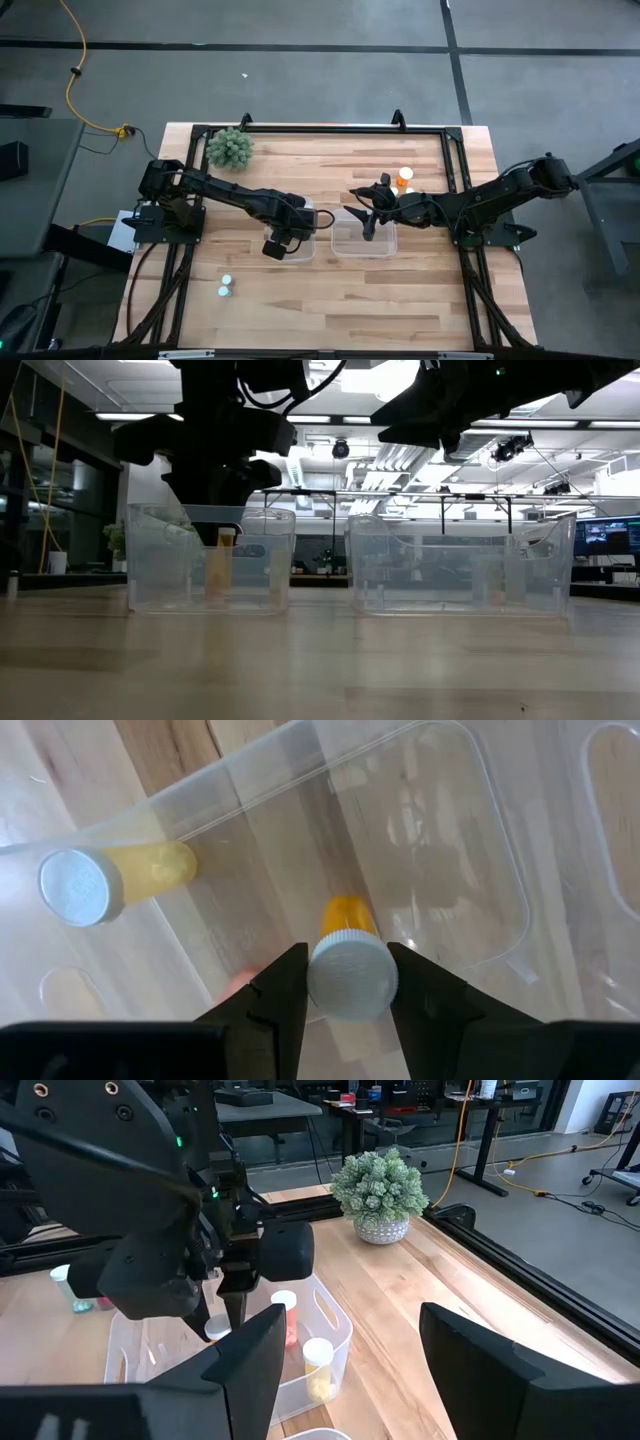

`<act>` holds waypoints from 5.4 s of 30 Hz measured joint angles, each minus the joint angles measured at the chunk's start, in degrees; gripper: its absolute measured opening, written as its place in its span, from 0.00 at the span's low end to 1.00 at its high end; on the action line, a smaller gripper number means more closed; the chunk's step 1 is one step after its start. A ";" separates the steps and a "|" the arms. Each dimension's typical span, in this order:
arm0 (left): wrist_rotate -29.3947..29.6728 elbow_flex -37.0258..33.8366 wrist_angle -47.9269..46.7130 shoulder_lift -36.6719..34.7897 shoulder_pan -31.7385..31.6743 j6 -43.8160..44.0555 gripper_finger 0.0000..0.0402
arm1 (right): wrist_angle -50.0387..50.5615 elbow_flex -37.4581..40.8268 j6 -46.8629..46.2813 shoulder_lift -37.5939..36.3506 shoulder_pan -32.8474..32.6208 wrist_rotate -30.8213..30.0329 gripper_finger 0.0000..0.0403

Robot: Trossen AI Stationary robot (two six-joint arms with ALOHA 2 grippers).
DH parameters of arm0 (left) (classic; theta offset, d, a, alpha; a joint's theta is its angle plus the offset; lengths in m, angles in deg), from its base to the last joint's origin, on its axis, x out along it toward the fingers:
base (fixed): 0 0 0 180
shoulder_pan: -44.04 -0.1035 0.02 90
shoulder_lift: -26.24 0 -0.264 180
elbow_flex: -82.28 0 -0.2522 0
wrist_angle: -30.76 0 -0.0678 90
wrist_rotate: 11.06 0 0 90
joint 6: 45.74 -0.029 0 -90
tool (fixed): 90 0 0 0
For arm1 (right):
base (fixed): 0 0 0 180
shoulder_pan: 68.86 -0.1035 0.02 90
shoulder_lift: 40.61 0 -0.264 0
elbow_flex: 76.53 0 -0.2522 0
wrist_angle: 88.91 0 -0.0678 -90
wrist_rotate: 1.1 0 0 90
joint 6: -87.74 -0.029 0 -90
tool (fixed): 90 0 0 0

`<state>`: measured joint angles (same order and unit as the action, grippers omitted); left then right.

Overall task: Pick and place medicine bottles into bin by pill shape (circle, oval)
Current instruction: Put the orange tablet bottle into the left transparent bin, then put the yellow tablet bottle into the left transparent bin

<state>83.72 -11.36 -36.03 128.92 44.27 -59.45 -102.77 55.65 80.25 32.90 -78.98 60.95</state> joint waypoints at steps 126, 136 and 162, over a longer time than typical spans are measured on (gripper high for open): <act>16.38 -60.22 90.23 -58.45 10.97 12.06 0.49 | 70.71 -10.89 -60.36 0.00 2.67 -30.56 0.56; 16.90 -60.22 90.20 -58.45 10.95 12.15 0.49 | 80.25 -6.72 -71.17 0.00 7.33 -19.96 0.56; 17.09 -60.22 90.20 -58.45 10.97 15.97 0.49 | 76.41 -2.56 -69.64 0.00 9.86 -12.37 0.56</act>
<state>100.81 -71.57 54.17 70.47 55.24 -43.48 -26.36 53.09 10.61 32.90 -69.11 48.58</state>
